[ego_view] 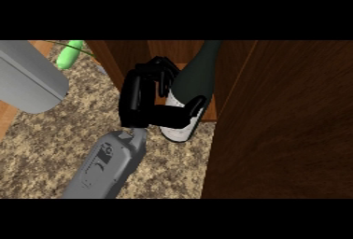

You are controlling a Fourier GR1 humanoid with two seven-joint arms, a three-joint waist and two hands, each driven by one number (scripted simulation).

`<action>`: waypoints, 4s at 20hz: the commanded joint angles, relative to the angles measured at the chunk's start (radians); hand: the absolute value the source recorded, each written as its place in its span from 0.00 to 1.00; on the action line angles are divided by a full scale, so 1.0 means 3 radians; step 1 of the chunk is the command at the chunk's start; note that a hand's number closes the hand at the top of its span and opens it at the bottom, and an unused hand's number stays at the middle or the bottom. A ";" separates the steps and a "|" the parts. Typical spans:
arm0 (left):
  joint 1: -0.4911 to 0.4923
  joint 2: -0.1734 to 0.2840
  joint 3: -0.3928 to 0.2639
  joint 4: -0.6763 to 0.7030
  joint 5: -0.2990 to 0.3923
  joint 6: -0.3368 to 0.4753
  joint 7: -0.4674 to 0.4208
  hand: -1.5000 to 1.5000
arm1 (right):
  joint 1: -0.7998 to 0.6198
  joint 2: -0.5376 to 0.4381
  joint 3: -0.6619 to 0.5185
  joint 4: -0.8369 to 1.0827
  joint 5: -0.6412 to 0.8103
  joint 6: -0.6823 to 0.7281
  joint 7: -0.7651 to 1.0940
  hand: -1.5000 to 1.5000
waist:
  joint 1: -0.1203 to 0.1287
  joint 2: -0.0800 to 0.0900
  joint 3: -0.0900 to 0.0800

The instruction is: Pick up the wine, place it into the cabinet and close the cabinet

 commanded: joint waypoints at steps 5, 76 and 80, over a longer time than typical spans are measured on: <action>-0.0281 -0.0001 -0.0058 0.0325 -0.0093 0.0238 -0.0032 1.00 | 0.0206 -0.0029 -0.0239 -0.0309 -0.0456 0.0087 0.0091 0.00 | 0.0002 0.0000 0.0002; -0.1839 0.0096 0.0489 0.4654 0.0952 0.0262 -0.2381 1.00 | 0.0088 0.0217 -0.0018 -0.0042 -0.0398 0.0281 -0.0200 0.00 | -0.0269 0.0113 -0.0004; -0.1826 0.0140 0.0478 0.4746 0.0917 0.0315 -0.2340 1.00 | -0.0034 0.0255 0.0083 0.0061 -0.0270 0.0232 -0.0237 0.00 | -0.0264 0.0124 -0.0008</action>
